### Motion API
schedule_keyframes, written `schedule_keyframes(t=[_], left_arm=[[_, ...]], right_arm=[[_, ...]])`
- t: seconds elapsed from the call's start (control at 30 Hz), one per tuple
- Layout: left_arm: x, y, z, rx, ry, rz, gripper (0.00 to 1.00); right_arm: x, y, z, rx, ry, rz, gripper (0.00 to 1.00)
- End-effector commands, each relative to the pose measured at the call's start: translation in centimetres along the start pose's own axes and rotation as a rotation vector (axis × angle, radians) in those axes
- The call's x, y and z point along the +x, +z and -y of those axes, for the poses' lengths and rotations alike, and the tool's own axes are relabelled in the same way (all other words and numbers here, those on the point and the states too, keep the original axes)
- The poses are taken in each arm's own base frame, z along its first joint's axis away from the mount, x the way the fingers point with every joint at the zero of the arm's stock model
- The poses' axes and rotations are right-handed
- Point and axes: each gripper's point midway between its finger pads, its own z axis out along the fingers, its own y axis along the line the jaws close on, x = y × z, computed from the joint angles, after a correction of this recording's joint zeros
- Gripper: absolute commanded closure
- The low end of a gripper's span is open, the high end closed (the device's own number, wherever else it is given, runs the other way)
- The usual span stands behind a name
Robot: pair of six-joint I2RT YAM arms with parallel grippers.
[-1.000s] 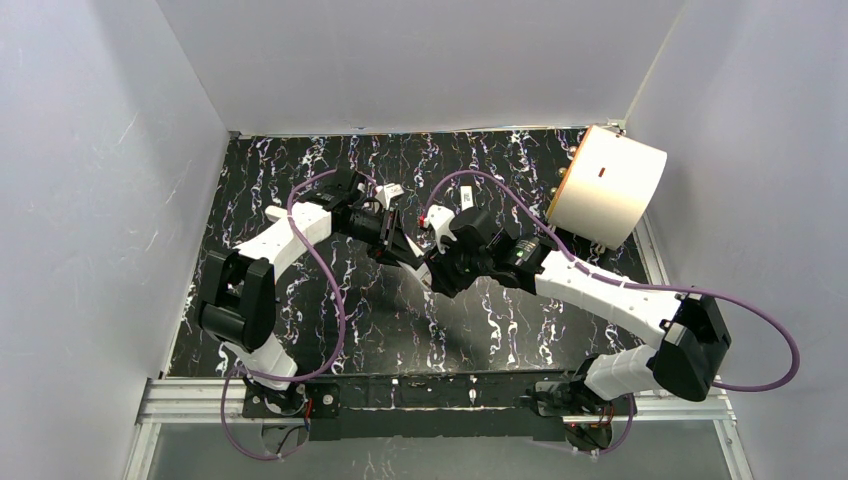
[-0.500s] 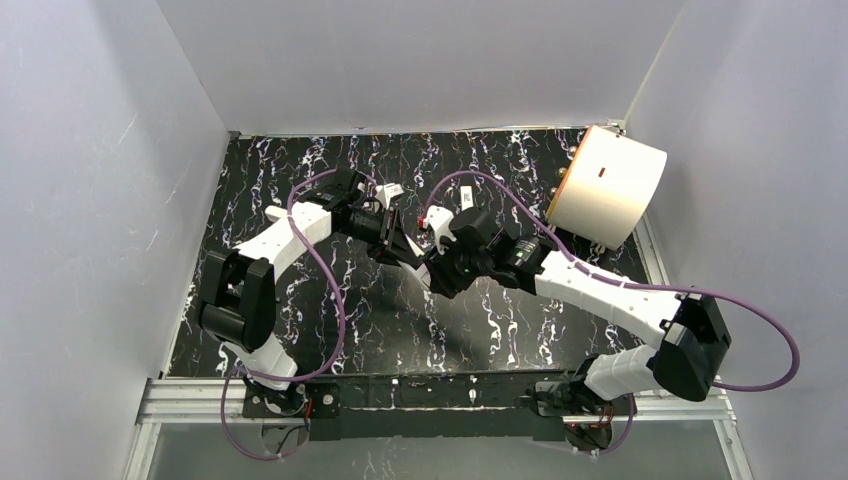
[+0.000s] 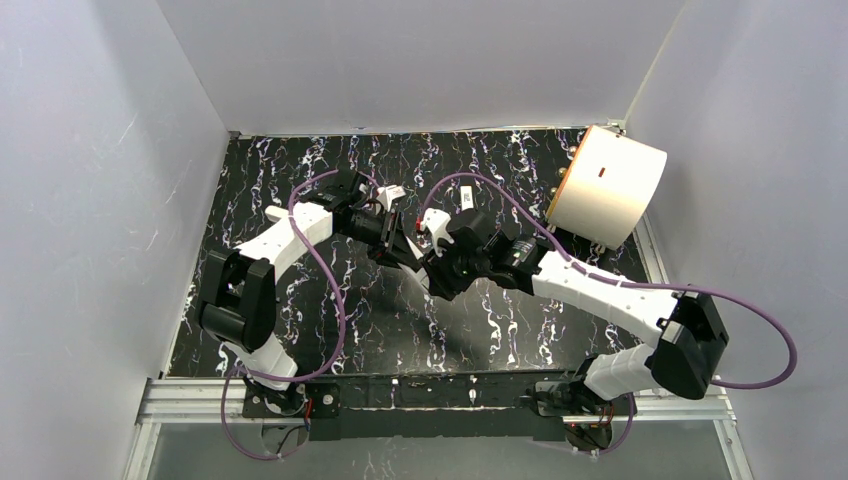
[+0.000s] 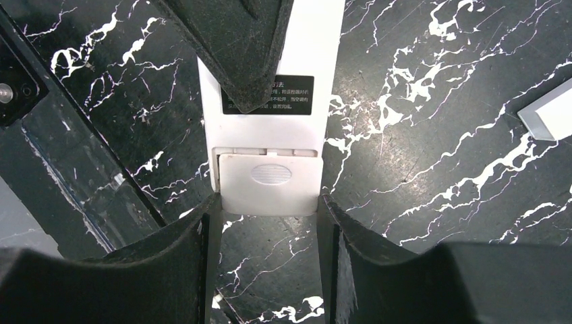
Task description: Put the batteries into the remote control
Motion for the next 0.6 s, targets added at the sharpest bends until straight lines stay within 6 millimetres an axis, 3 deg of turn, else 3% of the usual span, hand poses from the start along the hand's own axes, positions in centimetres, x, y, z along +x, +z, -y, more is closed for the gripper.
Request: schedule_keyframes(t=[0.0, 0.27, 0.57], left_arm=[[0.8, -0.4, 2.9, 0.09, 0.06, -0.036, 1.0], [1.0, -0.1, 3.0, 0.088, 0.058, -0.044, 1.0], [-0.3, 0.5, 1.4, -0.007, -0.049, 0.02, 1.0]], right_arm=[[-2.3, 0.0, -1.1, -0.05, -0.049, 0.05, 0.59], [-2.6, 0.2, -0.9, -0.032, -0.046, 0.051, 0.58], [-3.0, 0.2, -0.4, 0.004, -0.027, 0.061, 0.58]])
